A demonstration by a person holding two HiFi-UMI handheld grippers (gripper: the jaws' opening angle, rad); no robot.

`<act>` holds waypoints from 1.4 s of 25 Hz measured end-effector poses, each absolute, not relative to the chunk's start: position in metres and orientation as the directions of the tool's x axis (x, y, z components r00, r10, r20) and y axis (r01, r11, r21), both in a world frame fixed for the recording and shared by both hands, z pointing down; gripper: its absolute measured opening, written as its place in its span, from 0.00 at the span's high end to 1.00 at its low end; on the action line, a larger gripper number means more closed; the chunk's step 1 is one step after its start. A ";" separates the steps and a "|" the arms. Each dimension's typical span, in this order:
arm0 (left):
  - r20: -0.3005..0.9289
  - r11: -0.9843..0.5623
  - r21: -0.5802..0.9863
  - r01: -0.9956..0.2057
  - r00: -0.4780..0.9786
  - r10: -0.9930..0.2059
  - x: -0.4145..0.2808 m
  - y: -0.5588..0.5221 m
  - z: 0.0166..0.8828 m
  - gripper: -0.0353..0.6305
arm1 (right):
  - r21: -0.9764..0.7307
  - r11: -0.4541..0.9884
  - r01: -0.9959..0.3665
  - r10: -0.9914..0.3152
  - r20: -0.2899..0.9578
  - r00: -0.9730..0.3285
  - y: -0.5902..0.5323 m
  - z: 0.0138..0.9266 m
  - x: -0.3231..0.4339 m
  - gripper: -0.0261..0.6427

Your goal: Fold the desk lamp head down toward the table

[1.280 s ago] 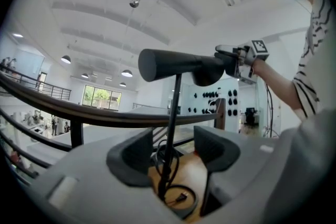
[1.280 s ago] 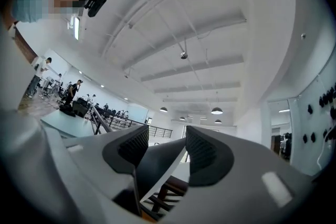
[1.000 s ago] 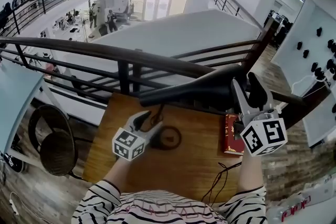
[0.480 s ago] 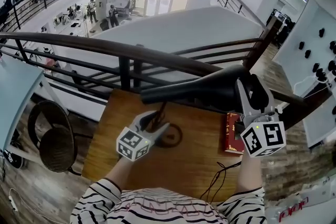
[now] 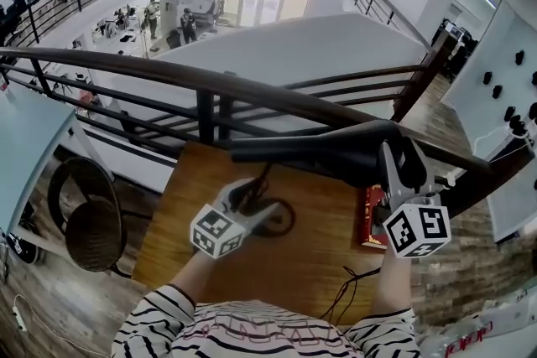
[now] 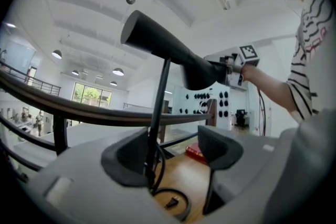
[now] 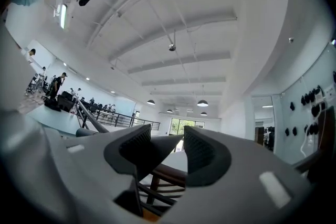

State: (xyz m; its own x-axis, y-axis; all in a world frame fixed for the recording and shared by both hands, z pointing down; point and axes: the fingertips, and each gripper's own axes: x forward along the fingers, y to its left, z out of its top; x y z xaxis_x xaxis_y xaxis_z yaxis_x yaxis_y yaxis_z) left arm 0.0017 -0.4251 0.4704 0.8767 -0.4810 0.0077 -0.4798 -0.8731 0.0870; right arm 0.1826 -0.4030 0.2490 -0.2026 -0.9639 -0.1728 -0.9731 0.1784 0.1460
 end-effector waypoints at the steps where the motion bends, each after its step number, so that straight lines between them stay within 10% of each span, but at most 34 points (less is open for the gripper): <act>1: 0.009 -0.876 0.084 -0.474 0.880 -0.475 0.002 -0.424 0.470 0.51 | 0.132 0.175 -0.976 -0.967 -0.166 -0.196 -0.402 0.252 0.184 0.69; 35: 0.003 -0.923 0.067 -0.380 0.925 -0.380 0.008 -0.407 0.469 0.30 | -0.122 0.259 -0.958 -0.930 0.235 -0.282 -0.413 0.453 0.151 0.72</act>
